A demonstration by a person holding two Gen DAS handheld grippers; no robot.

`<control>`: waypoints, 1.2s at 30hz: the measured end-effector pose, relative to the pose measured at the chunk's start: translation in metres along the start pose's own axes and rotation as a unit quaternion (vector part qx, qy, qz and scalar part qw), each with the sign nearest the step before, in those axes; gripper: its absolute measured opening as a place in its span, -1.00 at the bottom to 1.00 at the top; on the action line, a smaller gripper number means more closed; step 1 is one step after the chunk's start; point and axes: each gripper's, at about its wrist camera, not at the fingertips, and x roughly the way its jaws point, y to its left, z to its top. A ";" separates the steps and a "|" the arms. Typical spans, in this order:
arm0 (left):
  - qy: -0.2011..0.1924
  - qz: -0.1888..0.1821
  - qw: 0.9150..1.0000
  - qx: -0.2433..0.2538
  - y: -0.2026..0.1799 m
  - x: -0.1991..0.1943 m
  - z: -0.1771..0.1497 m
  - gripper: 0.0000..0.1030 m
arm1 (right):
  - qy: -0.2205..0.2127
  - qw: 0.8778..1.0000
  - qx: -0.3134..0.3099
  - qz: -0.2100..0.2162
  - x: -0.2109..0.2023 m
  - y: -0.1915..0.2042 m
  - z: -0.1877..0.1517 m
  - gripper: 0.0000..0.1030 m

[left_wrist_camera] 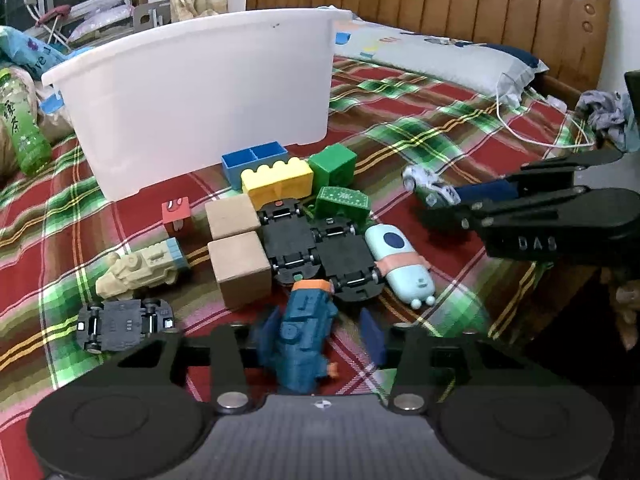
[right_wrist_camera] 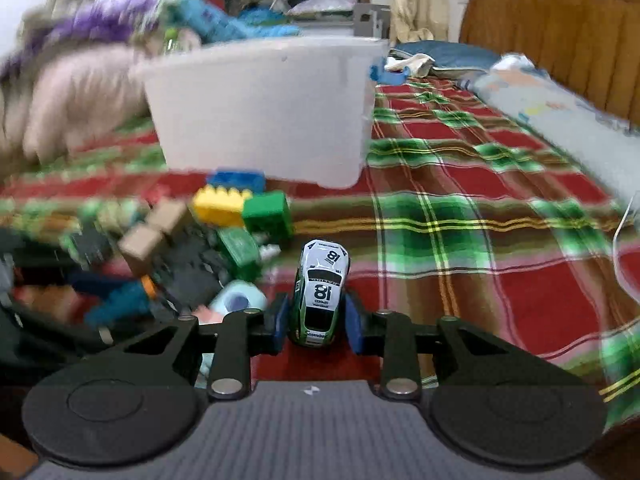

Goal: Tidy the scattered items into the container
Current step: 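Grasp the blue toy figure with the left gripper while the right gripper grasps a toy car, then carry the blue figure and white toy car over the bin and release both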

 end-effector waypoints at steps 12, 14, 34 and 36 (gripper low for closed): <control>-0.053 0.007 0.999 0.003 0.012 -0.039 0.018 -0.46 | -0.027 1.000 -0.013 0.006 -0.013 0.010 0.014 -0.36; -0.071 0.008 0.997 -0.002 0.017 -0.051 0.031 -0.46 | -0.045 0.999 -0.021 0.009 -0.019 0.015 0.025 -0.36; -0.164 0.079 0.983 -0.031 0.093 -0.047 0.179 -0.46 | -0.166 0.984 -0.052 0.032 -0.003 0.039 0.173 -0.36; -0.155 0.085 0.984 -0.030 0.097 -0.037 0.184 -0.46 | -0.159 0.986 -0.045 0.033 0.007 0.033 0.179 -0.36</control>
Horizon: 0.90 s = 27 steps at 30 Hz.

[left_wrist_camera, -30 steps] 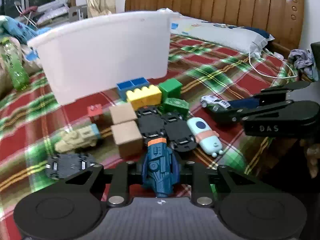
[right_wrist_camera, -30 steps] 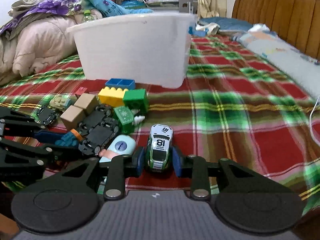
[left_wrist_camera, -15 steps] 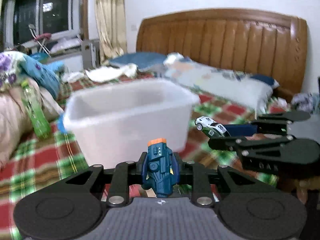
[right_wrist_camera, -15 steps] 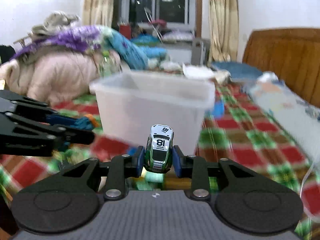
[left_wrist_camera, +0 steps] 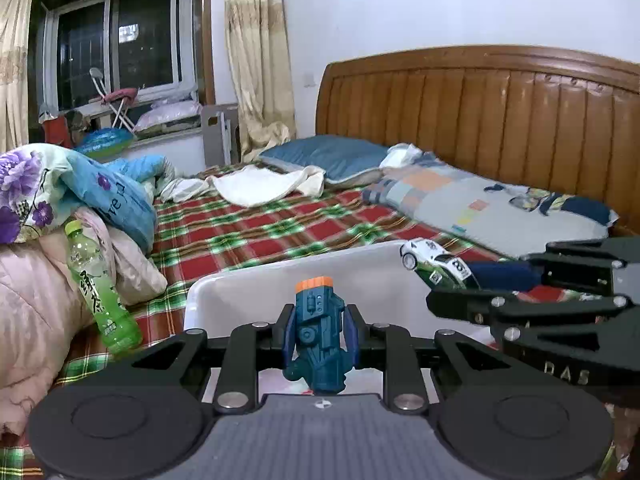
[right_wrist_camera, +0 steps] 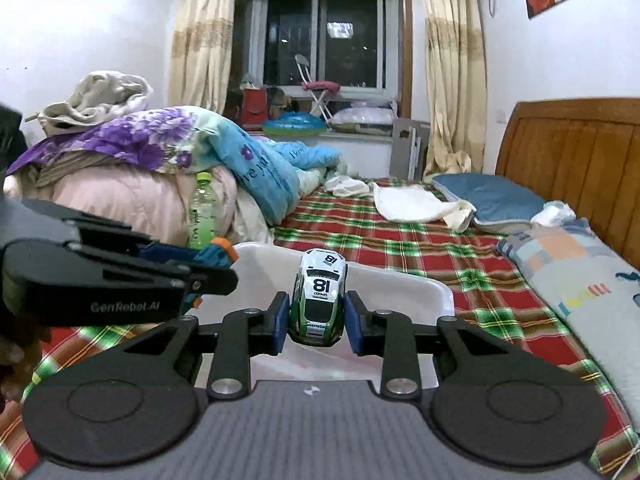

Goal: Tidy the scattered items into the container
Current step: 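Carry the blue figure and white toy car over the bin and release both, then grasp a beige wooden block with the left gripper while the right gripper grasps a silver car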

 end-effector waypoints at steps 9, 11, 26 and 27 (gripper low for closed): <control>0.044 0.006 0.999 -0.001 -0.001 0.043 -0.008 -0.43 | 0.055 0.998 0.015 -0.002 0.043 -0.015 -0.012 -0.32; 0.049 0.008 0.999 -0.006 0.000 0.046 -0.010 -0.33 | 0.057 0.998 0.018 -0.006 0.044 -0.017 -0.014 -0.19; 0.005 0.017 1.000 -0.016 -0.002 -0.034 -0.023 0.38 | 0.013 0.999 -0.008 -0.033 -0.015 0.000 -0.016 0.10; 0.007 0.011 1.000 -0.019 -0.003 -0.041 -0.029 0.40 | 0.010 0.999 -0.008 -0.032 -0.023 0.002 -0.019 0.12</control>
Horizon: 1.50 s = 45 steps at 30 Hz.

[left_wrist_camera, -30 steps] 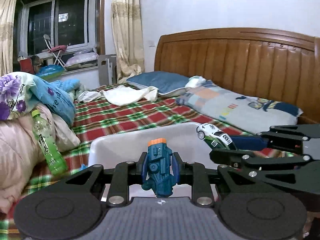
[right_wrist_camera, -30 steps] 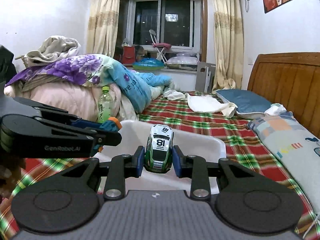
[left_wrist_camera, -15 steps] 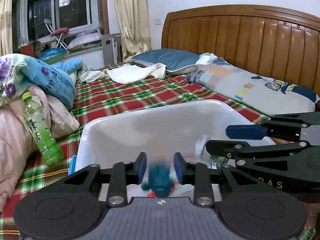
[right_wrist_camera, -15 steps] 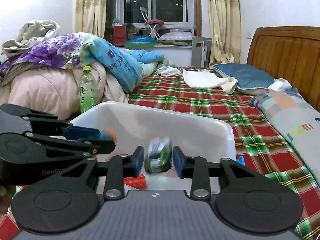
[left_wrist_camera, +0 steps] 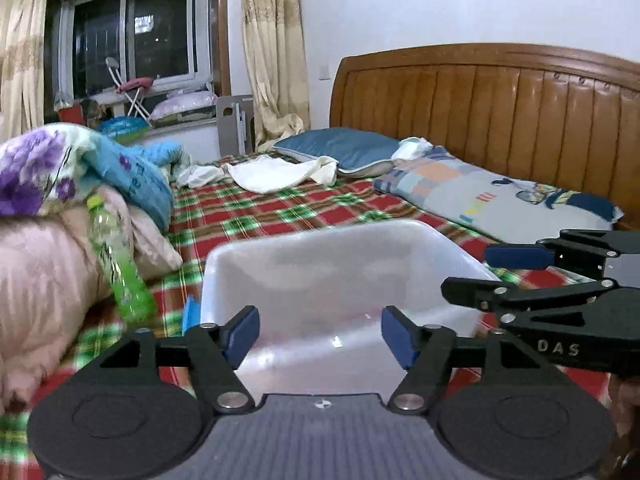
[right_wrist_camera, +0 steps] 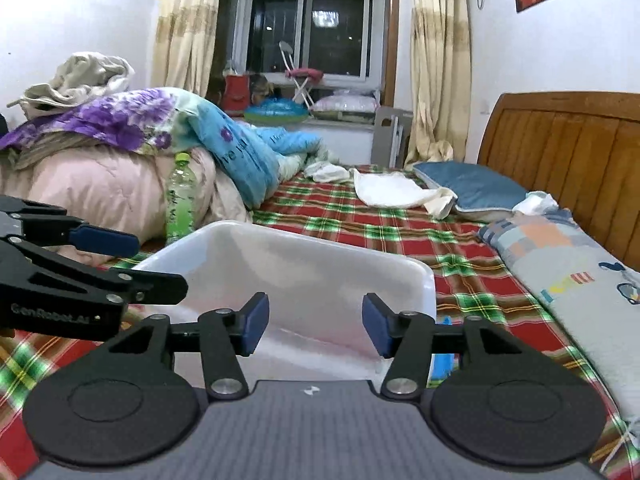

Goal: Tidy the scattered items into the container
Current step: 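Grasp a beige wooden block with the left gripper while the right gripper grasps a silver car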

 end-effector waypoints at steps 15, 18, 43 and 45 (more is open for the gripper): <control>0.099 -0.043 0.993 0.040 -0.040 -0.029 -0.136 0.40 | 0.095 0.995 0.009 0.027 -0.045 0.020 -0.098 0.19; 0.107 -0.049 0.993 0.033 -0.040 -0.030 -0.145 0.40 | 0.109 0.993 -0.002 0.042 -0.049 0.028 -0.118 0.15; 0.111 -0.030 0.993 -0.010 -0.035 0.013 -0.149 -0.33 | 0.133 0.991 0.008 0.027 -0.057 0.028 -0.147 -0.02; 0.110 -0.016 0.994 -0.011 -0.025 0.010 -0.150 -0.33 | 0.137 0.990 0.007 0.037 -0.054 0.033 -0.149 -0.06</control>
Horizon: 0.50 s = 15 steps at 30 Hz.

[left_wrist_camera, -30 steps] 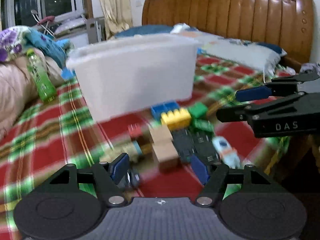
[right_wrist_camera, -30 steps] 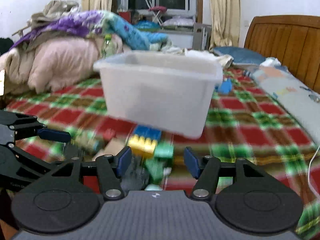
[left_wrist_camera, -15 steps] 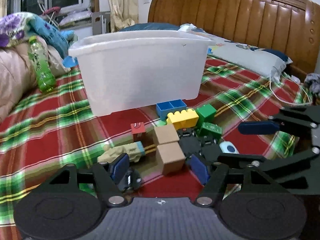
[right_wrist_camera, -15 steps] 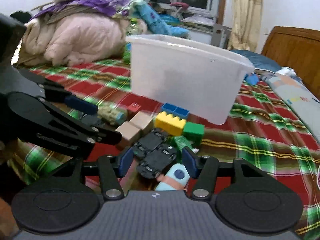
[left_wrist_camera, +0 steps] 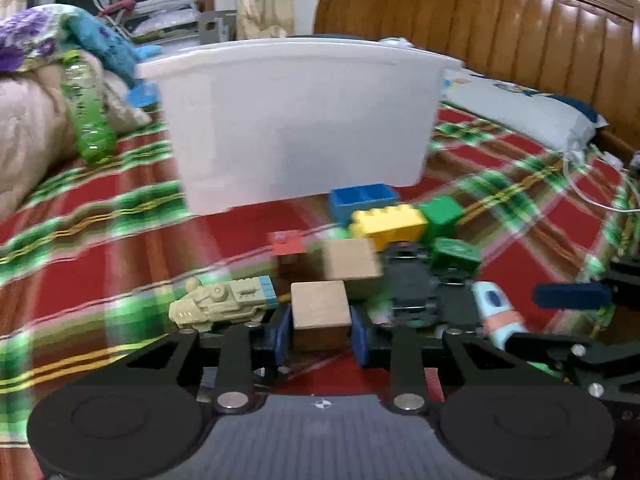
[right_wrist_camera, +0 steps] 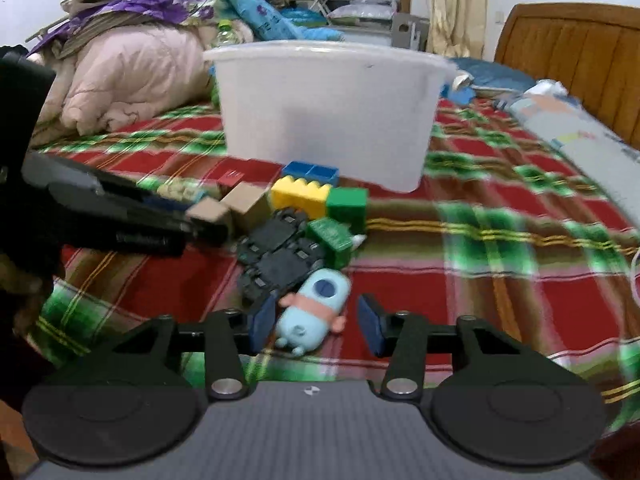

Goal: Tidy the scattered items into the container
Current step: 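Grasp a beige wooden block with the left gripper while the right gripper grasps a silver car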

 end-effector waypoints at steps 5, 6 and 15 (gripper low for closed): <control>0.001 0.004 1.000 -0.014 0.014 -0.002 -0.001 -0.33 | -0.001 0.999 -0.038 -0.010 0.007 0.020 -0.001 -0.07; 0.000 0.000 1.000 -0.013 0.013 -0.002 -0.001 -0.33 | -0.004 0.999 -0.044 -0.009 0.007 0.024 0.000 -0.07; -0.002 -0.018 1.000 -0.002 -0.001 -0.001 -0.003 -0.33 | -0.019 0.985 -0.159 -0.059 0.032 0.062 0.002 -0.08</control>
